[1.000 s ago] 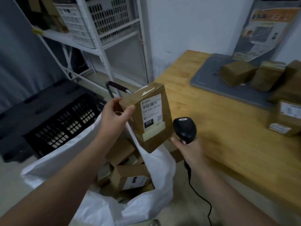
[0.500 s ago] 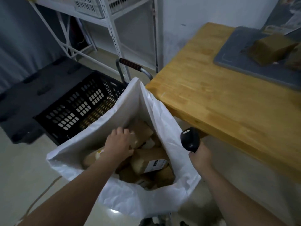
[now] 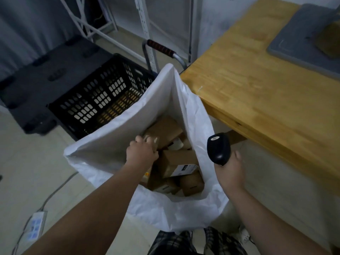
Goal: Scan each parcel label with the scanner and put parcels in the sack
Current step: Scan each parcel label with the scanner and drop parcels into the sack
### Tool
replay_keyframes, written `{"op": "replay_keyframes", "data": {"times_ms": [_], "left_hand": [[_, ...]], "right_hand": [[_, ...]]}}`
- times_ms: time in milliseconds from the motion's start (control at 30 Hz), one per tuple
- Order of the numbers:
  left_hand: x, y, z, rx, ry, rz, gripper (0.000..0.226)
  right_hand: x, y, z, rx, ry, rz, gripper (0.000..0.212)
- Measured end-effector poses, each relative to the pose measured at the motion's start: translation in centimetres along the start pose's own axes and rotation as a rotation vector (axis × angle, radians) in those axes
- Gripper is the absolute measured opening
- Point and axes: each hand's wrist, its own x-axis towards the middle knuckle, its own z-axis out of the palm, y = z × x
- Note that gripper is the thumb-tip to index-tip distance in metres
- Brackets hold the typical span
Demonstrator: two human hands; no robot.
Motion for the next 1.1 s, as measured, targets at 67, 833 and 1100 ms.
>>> {"op": "replay_keyframes", "data": {"times_ms": [67, 833, 1100], "left_hand": [[0.3, -0.3, 1.2, 0.087, -0.076, -0.051, 0.058], [0.8, 25.9, -14.5, -0.046, 0.338, 0.665, 0.037], [-0.2, 43.7, -17.4, -0.173, 0.364, 0.833, 0.038]], "right_hand": [[0.0, -1.1, 0.7, -0.078, -0.019, -0.089, 0.014], [9.7, 4.9, -17.5, 0.181, 0.120, 0.108, 0.015], [14.3, 14.8, -32.3, 0.193, 0.298, 0.221, 0.033]]}}
